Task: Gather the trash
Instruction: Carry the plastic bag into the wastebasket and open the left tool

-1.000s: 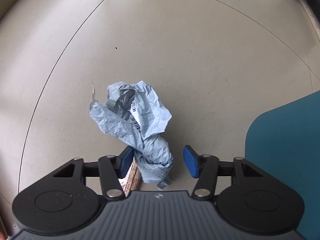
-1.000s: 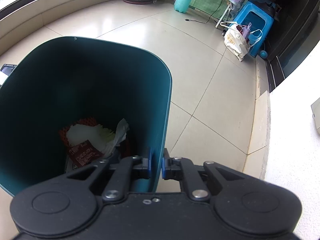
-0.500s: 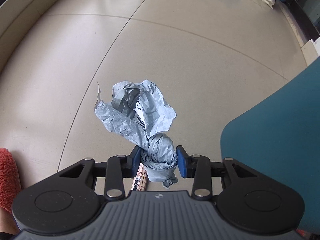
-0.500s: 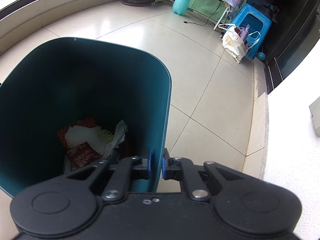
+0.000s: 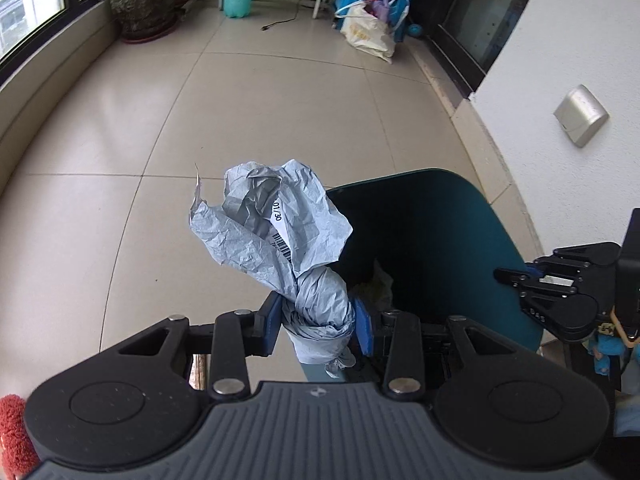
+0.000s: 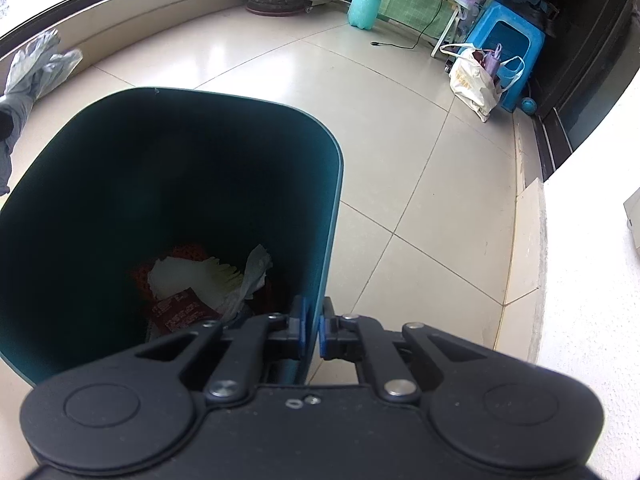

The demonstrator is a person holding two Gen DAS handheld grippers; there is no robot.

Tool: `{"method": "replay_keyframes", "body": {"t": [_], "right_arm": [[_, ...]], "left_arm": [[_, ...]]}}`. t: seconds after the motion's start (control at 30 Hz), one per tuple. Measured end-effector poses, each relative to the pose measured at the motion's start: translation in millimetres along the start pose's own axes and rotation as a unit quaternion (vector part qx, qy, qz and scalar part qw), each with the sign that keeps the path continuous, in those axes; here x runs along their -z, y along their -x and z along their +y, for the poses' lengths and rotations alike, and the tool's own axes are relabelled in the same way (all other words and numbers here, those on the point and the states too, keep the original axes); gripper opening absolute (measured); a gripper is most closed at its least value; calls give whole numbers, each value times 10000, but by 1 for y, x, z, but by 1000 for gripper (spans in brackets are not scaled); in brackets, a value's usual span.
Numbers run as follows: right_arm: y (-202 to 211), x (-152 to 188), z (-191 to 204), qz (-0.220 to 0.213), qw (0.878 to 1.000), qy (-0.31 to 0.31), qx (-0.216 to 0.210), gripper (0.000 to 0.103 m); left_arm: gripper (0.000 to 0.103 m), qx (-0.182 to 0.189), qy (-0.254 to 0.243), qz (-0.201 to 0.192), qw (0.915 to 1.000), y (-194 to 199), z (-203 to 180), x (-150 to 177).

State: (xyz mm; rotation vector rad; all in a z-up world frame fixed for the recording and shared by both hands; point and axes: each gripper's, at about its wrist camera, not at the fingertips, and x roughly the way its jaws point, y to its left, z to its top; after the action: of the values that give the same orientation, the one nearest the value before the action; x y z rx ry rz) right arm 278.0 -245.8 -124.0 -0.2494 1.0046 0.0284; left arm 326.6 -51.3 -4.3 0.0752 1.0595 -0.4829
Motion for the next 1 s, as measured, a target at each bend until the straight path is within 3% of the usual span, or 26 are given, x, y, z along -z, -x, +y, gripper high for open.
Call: {"method": "replay_keyframes", "body": {"t": [0.23, 0.37, 0.5, 0.83, 1.0], "right_arm": [[4, 3, 2, 176, 9998, -36, -75, 6], [6, 7, 1, 370, 9991, -141, -127, 8], [10, 16, 3, 509, 9985, -123, -153, 9], [7, 18, 5, 508, 9987, -27, -84, 9], [12, 23, 7, 478, 9988, -57, -126, 9]], "left_arm": [[37, 419, -651, 216, 9968, -41, -60, -5], [37, 583, -925, 562, 9924, -83, -88, -12], [37, 790, -999, 906, 9877, -96, -107, -1], [38, 472, -965, 1516, 9826, -166, -124, 14], [39, 538, -772, 1637, 9820, -175, -119, 19]]}}
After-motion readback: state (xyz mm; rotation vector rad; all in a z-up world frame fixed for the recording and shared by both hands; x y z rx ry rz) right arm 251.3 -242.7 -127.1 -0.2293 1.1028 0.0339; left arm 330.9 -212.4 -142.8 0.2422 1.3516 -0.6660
